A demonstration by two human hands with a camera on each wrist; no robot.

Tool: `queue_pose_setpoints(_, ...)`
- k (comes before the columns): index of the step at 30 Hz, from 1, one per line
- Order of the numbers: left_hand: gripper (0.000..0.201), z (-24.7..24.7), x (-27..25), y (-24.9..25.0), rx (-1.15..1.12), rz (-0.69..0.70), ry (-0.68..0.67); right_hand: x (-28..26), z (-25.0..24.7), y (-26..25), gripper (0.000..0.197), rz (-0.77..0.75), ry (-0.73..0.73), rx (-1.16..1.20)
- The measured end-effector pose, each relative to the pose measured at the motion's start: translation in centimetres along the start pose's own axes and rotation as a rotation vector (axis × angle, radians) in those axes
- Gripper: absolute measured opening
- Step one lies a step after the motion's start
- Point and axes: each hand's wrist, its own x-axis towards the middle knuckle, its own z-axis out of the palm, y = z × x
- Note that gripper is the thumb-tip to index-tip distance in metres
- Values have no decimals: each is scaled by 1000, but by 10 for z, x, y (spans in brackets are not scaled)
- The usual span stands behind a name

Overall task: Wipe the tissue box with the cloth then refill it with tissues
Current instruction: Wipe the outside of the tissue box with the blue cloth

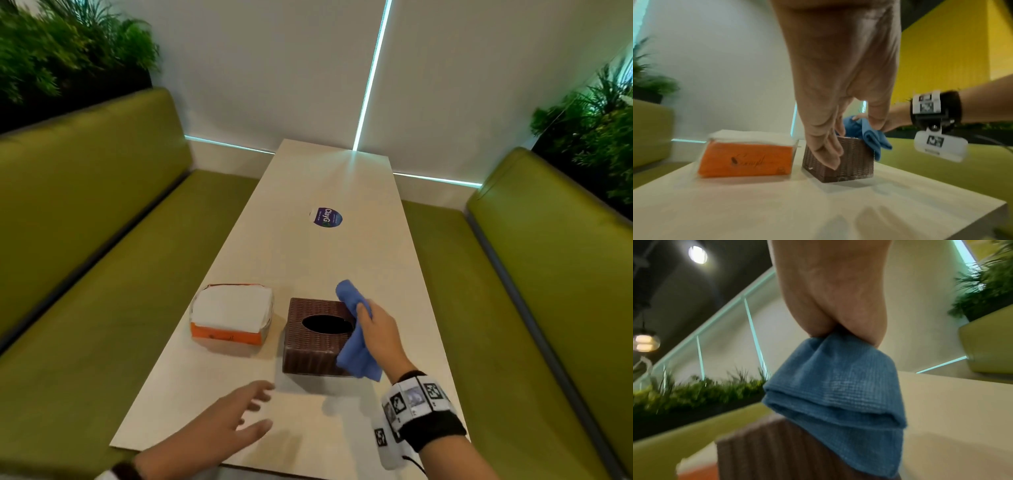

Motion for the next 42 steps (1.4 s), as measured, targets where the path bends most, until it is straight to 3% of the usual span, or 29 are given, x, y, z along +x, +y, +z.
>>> queue_pose_setpoints(2, 89, 2, 16, 4, 1, 14, 42, 1, -12, -14, 22, -36, 109, 44)
queue_pose_setpoints(3, 96, 4, 23, 9, -26, 35, 90, 3, -15, -21, 22, -66, 166, 58)
queue_pose_setpoints(6, 84, 11, 46, 20, -112, 97, 213, 10, -3, -29, 30, -159, 250, -1)
queue_pose_setpoints(9, 86, 20, 66, 18, -171, 112, 272, 9, 25, -2, 38, -199, 82, -218)
queue_pose_setpoints(11, 99, 26, 78, 8, -168, 97, 328, 2, 31, 16, 29, -232, 13, -370)
queue_pose_setpoints(14, 123, 30, 88, -7, -133, 76, 344, -4, 16, 27, 17, -337, -139, -252)
queue_pose_setpoints(16, 128, 29, 93, -12, -139, 137, 303, -6, 3, 33, 19, -352, -263, -162)
queue_pose_setpoints(18, 131, 26, 98, -12, -150, 222, 261, -6, -2, 37, 13, -328, -288, -115)
queue_pose_setpoints(19, 130, 25, 102, -13, -171, 250, 248, -6, -2, 36, 10, -310, -273, -110)
queue_pose_setpoints(21, 128, 25, 110, -18, -227, 286, 240, -6, 5, 31, 26, -273, -225, -198)
queue_pose_setpoints(24, 132, 30, 124, -28, -196, 272, 315, -21, 28, 11, 44, -239, -202, -513)
queue_pose_setpoints(27, 132, 30, 130, -36, -69, 219, 277, -47, 45, -5, 54, -463, -372, -629)
queue_pose_setpoints(29, 127, 30, 130, -35, -31, 220, 270, -41, 37, -5, 56, -483, -454, -623)
queue_pose_setpoints(31, 129, 34, 132, -32, -52, 226, 290, -19, 27, 0, 48, -358, -425, -613)
queue_pose_setpoints(33, 128, 39, 131, -23, -97, 230, 304, -6, 25, 0, 47, -187, -294, -651)
queue_pose_setpoints(35, 127, 47, 132, -22, -97, 262, 322, -7, 39, -8, 50, -151, -202, -759)
queue_pose_setpoints(37, 122, 50, 131, -23, -35, 318, 354, -24, 58, -15, 54, -208, -223, -687)
queue_pose_setpoints(40, 81, 46, 130, -16, -132, 329, 337, -52, 71, -15, 51, -447, -304, -602)
queue_pose_setpoints(41, 76, 45, 131, -14, -74, 359, 338, -57, 69, -11, 51, -513, -323, -598)
queue_pose_setpoints(42, 77, 47, 137, -22, -38, 265, 305, -59, 65, -7, 55, -556, -333, -584)
